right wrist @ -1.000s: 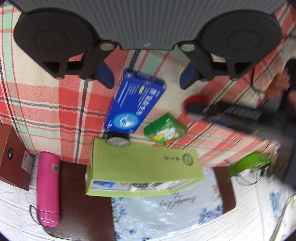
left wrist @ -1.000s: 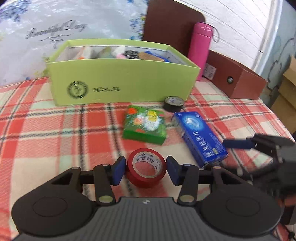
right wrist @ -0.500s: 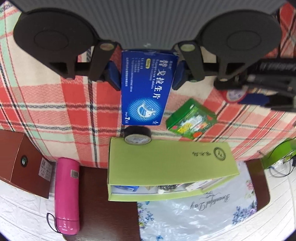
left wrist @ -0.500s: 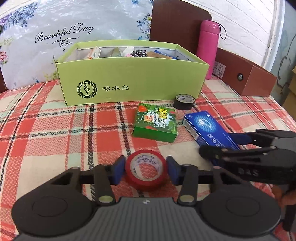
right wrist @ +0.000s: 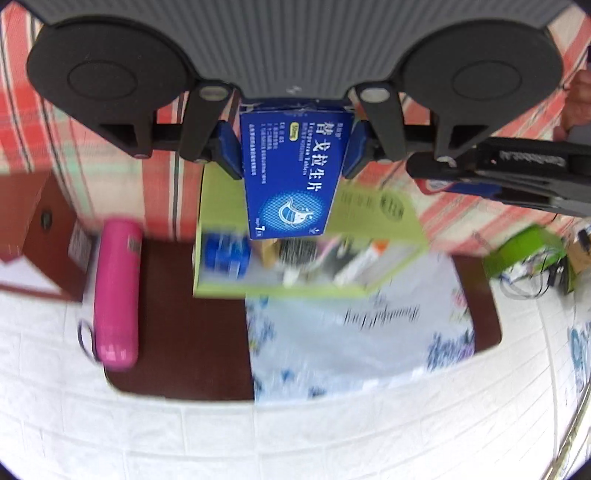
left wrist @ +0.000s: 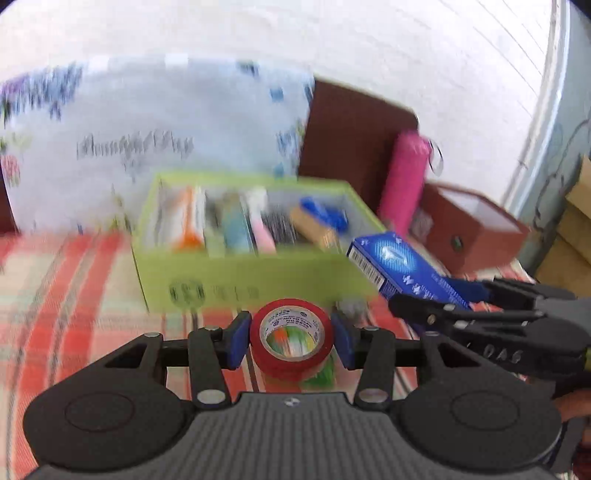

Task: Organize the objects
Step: 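Drop red tape and blue medicine box into the lime-green box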

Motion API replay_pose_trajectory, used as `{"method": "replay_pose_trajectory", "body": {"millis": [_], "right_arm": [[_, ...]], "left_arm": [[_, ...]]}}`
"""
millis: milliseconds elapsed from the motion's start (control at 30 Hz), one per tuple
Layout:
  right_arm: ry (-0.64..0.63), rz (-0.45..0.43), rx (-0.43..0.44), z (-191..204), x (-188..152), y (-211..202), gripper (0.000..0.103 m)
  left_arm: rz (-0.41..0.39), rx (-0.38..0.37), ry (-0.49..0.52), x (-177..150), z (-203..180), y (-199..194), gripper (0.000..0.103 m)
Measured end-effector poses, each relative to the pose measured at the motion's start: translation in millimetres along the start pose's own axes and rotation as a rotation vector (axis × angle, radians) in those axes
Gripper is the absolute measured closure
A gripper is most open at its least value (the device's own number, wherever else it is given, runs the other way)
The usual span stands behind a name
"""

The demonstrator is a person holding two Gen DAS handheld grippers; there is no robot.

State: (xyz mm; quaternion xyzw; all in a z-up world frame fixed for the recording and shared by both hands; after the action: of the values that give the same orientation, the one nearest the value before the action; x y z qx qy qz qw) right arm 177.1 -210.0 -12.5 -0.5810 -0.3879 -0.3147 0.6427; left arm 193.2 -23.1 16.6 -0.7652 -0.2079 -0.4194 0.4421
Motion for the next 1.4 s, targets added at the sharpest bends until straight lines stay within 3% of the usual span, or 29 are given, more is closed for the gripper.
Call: {"method": "replay_pose_trajectory", "body": {"millis": [333, 567, 600, 667, 733, 800, 933, 1133, 1400], "right_arm": [[0.018, -0.081, -0.073, -1, 63, 82, 0.046], [-0.002, -0.063, -0.052, 14, 56, 129, 0.044], [-0.023, -0.054, -0.041, 17, 53, 135, 0.036], [-0.058, -0.024, -0.030, 24, 44, 143, 0.012], [-0.086, -0.059, -0.040, 26, 35, 139, 0.009], [-0.092, -0.075, -0.052, 27, 31, 134, 0.003], [-0.062, -0.105, -0.063, 20, 34, 115, 0.000], [-0.025, -0.140, -0.072, 7, 34, 70, 0.000], [-0.041, -0.138, -0.094, -1, 14, 14, 0.000]], "left_arm": [[-0.113, 0.090, -0.027, 85, 38, 51, 0.054], [-0.118, 0.097, -0.070, 88, 65, 83, 0.051], [-0.111, 0.106, -0.071, 84, 67, 86, 0.036], [-0.084, 0.168, -0.058, 76, 71, 93, 0.029], [-0.073, 0.201, -0.040, 68, 74, 93, 0.029], [-0.068, 0.196, -0.052, 63, 77, 91, 0.029], [-0.056, 0.208, -0.059, 58, 72, 80, 0.029], [-0.033, 0.249, -0.044, 49, 51, 56, 0.028], [0.002, 0.240, -0.054, 26, 25, 32, 0.028]]}}
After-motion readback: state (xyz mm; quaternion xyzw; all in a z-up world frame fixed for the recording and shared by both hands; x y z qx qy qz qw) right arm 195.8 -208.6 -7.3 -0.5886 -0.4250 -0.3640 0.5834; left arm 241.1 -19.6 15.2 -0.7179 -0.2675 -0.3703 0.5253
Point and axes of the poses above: each gripper's, at about its wrist camera, not at the fingertips, and y roughly the way its jaws point, z to its left, x to its top, the point moved 2 cm from there along y, roughly the way its jaws point, and after that the axes turned 9 degrees about -x, right-handed, at the moved point
